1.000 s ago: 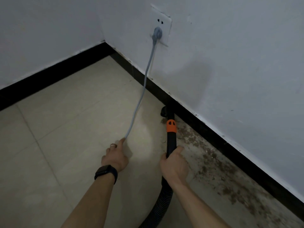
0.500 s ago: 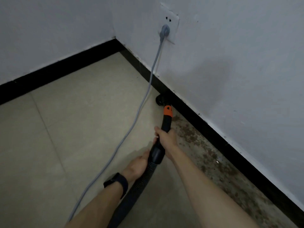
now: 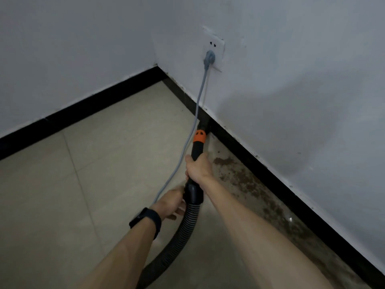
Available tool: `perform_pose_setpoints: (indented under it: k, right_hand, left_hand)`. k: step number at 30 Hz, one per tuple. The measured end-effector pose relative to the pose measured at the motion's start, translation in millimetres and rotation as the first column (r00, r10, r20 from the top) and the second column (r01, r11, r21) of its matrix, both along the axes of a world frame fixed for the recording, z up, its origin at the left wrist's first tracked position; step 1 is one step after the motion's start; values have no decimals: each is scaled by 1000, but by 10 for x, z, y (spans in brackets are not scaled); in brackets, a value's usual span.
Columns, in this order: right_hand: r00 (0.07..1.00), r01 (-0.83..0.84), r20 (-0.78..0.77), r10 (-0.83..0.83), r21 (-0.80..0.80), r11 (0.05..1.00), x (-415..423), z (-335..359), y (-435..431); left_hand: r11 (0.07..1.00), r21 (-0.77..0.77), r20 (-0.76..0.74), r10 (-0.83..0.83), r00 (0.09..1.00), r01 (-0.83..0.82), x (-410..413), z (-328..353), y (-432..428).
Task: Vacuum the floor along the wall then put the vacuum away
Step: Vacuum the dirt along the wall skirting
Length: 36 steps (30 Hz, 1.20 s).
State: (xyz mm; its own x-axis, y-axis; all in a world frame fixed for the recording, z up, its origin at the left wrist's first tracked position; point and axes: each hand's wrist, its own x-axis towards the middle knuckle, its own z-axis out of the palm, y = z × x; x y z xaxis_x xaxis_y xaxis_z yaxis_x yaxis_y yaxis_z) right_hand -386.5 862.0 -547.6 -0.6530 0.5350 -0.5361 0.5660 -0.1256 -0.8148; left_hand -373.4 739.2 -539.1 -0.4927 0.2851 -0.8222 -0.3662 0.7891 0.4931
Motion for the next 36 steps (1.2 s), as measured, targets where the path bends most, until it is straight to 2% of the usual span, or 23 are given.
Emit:
perform_pose_setpoints:
  k: [2, 5, 9, 14, 17, 23, 26, 29, 36]
  right_hand:
    - [992, -106, 79, 96, 122, 987, 74, -35, 56]
    - [967, -207, 185, 173, 179, 962, 188, -157, 137]
    - [951, -271, 213, 224, 227, 935, 256, -242, 168]
    - [948, -282, 208, 243, 189, 940, 199, -200, 234]
    - [952, -269, 194, 236, 171, 948, 219, -200, 243]
    - [987, -130, 102, 121, 84, 988, 278, -172, 437]
    - [977, -198, 97, 188, 99, 975, 228, -138, 449]
    - [957, -273, 129, 258, 111, 956, 83, -115, 376]
    - [948, -285, 206, 244, 199, 938, -294, -120, 352]
  left_hand:
    - [1000, -8, 11, -20, 1000, 20, -51, 37, 13]
    - [989, -6, 63, -150, 987, 150, -30, 71, 42]
    - [948, -24, 119, -314, 942, 319, 161, -20, 182]
    - [927, -10, -59, -375, 925, 375, 234, -95, 330]
    - [912, -36, -51, -411, 910, 409, 211, -62, 361]
    - [939, -47, -107, -343, 933, 340, 174, -114, 417]
    - [918, -53, -137, -397, 908, 393, 116, -173, 490]
    - [928, -23, -117, -372, 921, 372, 25, -136, 451]
    - [956, -3, -134, -292, 947, 294, -186, -206, 372]
